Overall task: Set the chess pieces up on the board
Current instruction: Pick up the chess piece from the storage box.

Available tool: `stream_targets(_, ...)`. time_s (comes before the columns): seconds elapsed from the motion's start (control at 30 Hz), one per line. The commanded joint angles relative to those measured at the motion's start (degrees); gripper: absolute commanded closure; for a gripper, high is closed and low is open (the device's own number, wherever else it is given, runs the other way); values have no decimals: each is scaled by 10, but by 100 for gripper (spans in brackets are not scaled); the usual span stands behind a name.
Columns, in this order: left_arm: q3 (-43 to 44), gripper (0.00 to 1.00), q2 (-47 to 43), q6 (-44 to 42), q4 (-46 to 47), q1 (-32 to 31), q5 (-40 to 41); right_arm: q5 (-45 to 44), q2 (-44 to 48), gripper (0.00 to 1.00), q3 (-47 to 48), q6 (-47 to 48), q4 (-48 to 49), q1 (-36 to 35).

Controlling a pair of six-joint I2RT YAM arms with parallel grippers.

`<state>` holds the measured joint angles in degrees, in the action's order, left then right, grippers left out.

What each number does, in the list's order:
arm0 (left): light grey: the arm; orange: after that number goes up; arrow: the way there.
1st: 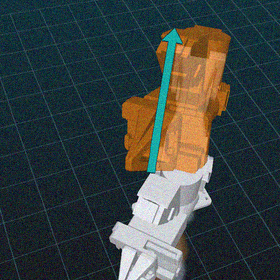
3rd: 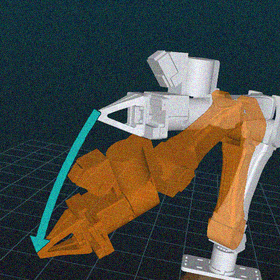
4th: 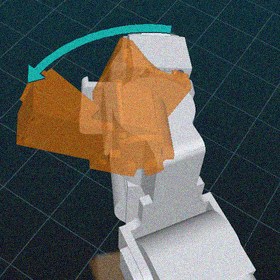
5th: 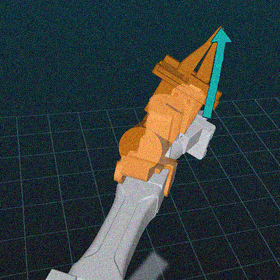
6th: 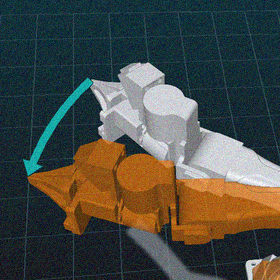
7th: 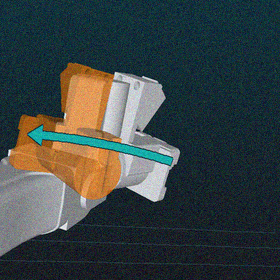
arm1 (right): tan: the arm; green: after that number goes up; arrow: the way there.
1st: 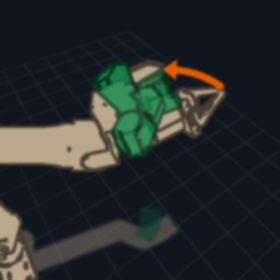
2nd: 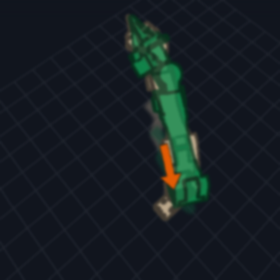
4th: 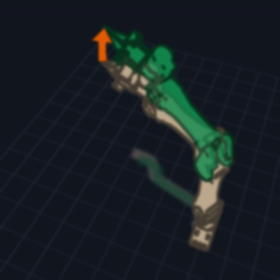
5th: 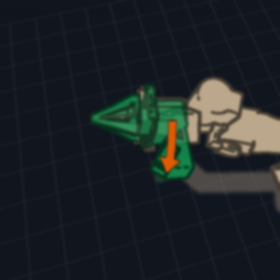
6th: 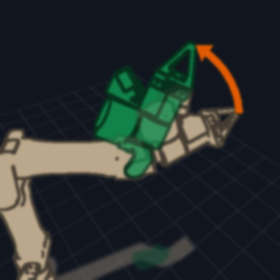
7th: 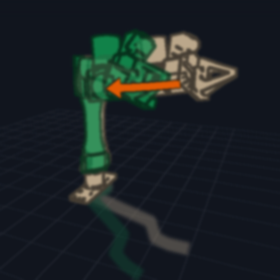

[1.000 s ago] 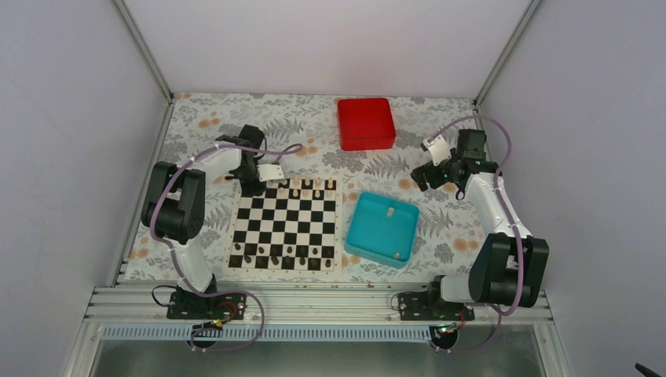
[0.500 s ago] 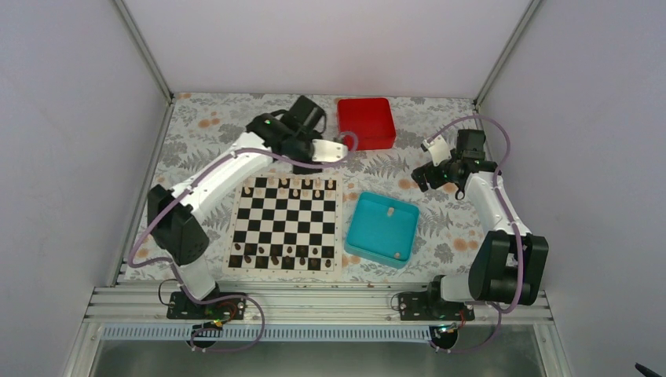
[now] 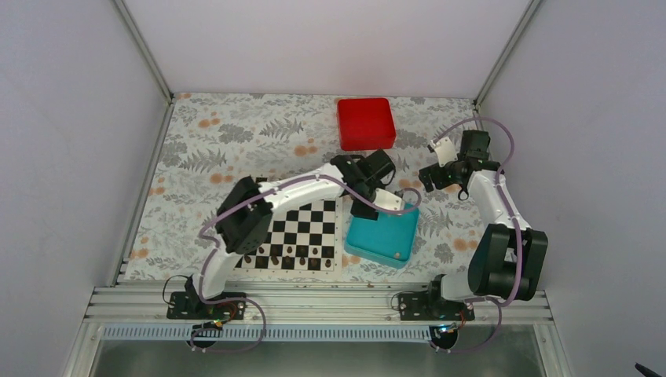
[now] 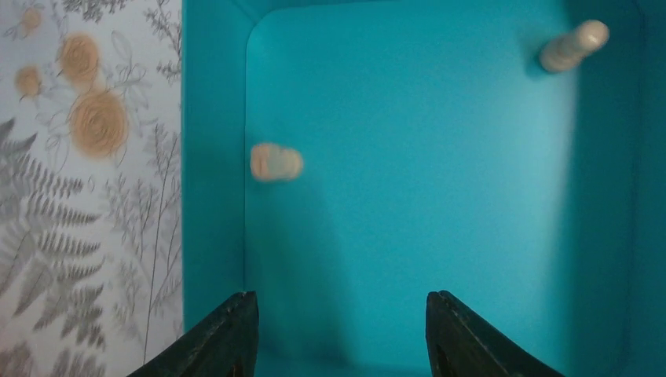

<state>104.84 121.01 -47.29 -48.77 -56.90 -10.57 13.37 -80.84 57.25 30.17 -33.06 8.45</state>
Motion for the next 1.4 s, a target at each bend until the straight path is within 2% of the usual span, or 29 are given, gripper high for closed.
stream_targets(0.0,63,46,52,12,30,0,-24,3,2,0,-1,-7,1,8)
stream_targets(0.27,108,46,120,13,47,-6,-19,3,-2,0,-3,-2,-1,10)
stream_targets(1.03,188,47,200,5,12,-7,-56,13,-8,0,-2,4,-6,10)
stream_targets(1.13,185,49,204,4,11,-8,-58,16,-8,0,0,3,-7,10)
stream_targets(1.23,181,55,203,4,13,-8,-57,16,-7,0,0,2,-8,10)
stream_targets(1.37,165,56,191,7,26,-8,-60,19,-6,0,0,1,-8,10)
